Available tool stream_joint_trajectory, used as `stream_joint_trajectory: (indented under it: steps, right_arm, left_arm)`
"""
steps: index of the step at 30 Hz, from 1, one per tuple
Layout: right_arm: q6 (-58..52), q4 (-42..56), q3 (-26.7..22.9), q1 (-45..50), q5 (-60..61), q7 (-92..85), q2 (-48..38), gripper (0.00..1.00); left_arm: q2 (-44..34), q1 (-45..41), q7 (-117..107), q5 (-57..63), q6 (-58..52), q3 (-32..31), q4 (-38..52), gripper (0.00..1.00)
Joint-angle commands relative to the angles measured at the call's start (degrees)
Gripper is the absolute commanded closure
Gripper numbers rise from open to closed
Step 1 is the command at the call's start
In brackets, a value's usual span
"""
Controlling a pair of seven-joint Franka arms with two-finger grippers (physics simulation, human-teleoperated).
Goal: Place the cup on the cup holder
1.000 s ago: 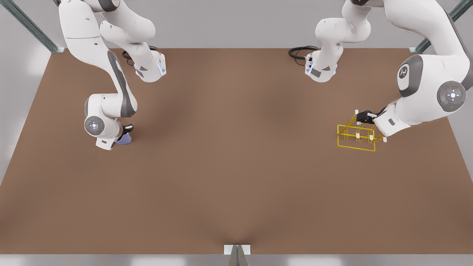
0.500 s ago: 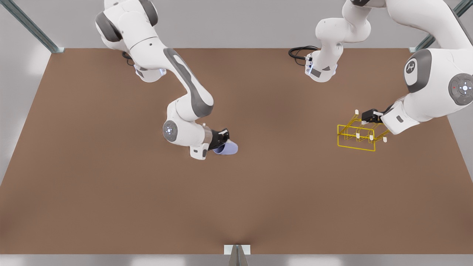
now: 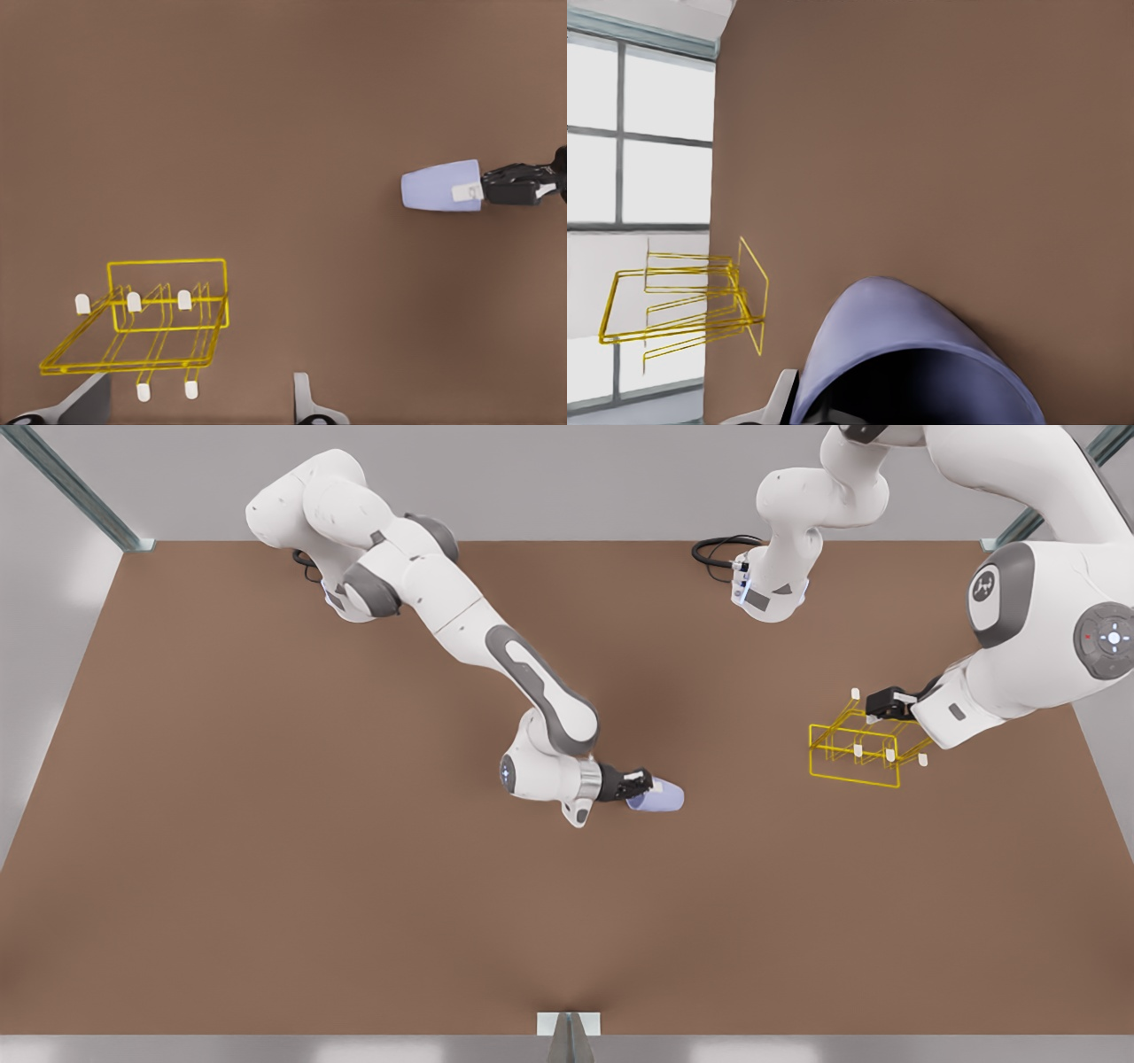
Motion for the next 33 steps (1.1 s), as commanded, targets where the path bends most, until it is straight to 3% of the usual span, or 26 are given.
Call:
stream_joint_trajectory:
  steps: [1, 2, 3, 4, 9, 14, 21, 23, 26, 27, 29, 31, 33]
  right_arm:
    - [1.38, 0.39, -0.01, 0.01, 1.08, -4.91, 0.41, 0.79]
    - [1.38, 0.47, -0.1, -0.08, 1.08, -4.91, 0.49, 0.79]
    - [1.29, 0.65, -0.1, -0.08, 1.08, -4.3, 0.49, 0.48]
    - [1.38, 0.65, -0.1, 0.01, 1.08, -4.65, 0.49, 0.0]
    - [0.67, -0.14, -0.1, -0.78, 0.38, -4.21, -0.47, 0.0]
    - [-2.93, -8.49, -0.1, -2.63, -3.75, -4.21, -5.75, 0.0]
    - [-5.3, -14.02, -0.36, -5.87, -11.84, -3.77, -9.7, 0.0]
    - [-18.12, -17.28, -0.54, -12.55, -23.16, -3.77, -13.92, 0.0]
    - [-58.62, -11.93, -6.96, -24.42, -64.53, -6.94, -21.81, 0.0]
    - [-64.61, -10.87, -7.04, -25.12, -73.68, -4.84, -25.95, 0.0]
    - [-68.49, -12.09, -6.43, -25.22, -79.95, 24.25, -37.82, 0.0]
    - [-71.84, -12.45, -6.43, -23.9, -84.61, 31.21, -48.63, 0.0]
    - [-73.59, -12.27, -4.93, -24.69, -90.33, 30.86, -54.17, 0.0]
  left_arm:
    - [-0.15, -0.2, -4.59, 0.0, -0.97, -0.03, 0.03, 0.0]
    - [-0.07, -0.29, -6.87, 0.08, -0.88, -0.11, 0.03, 0.0]
    - [0.02, -1.26, -10.47, 0.26, -0.88, -0.11, 0.03, 0.0]
    - [0.37, -2.05, -13.3, -0.09, -0.88, -0.11, -0.06, 0.0]
    - [1.96, -2.93, -15.67, -0.18, -0.97, -0.11, -0.41, 0.0]
    - [2.13, -3.28, -18.3, -0.71, -0.8, -0.03, -1.73, 0.0]
    - [3.62, -10.84, -37.72, -0.62, 1.13, 0.24, -4.72, 0.0]
    - [6.08, -13.74, -54.15, -0.71, 6.76, -0.03, -5.6, 0.0]
    - [8.11, -17.78, -79.36, -0.79, 19.32, -0.11, -9.46, 0.0]
    - [8.46, -18.66, -88.93, -0.79, 23.09, -0.11, -10.43, 0.0]
    - [12.06, -19.54, -116.02, -0.71, 35.32, -0.38, -12.63, 0.0]
    - [13.91, -19.8, -125.88, -0.79, 40.25, -0.38, -14.38, 0.0]
    - [15.93, -20.15, -137.14, -4.39, 48.86, -0.38, -15.44, 0.0]
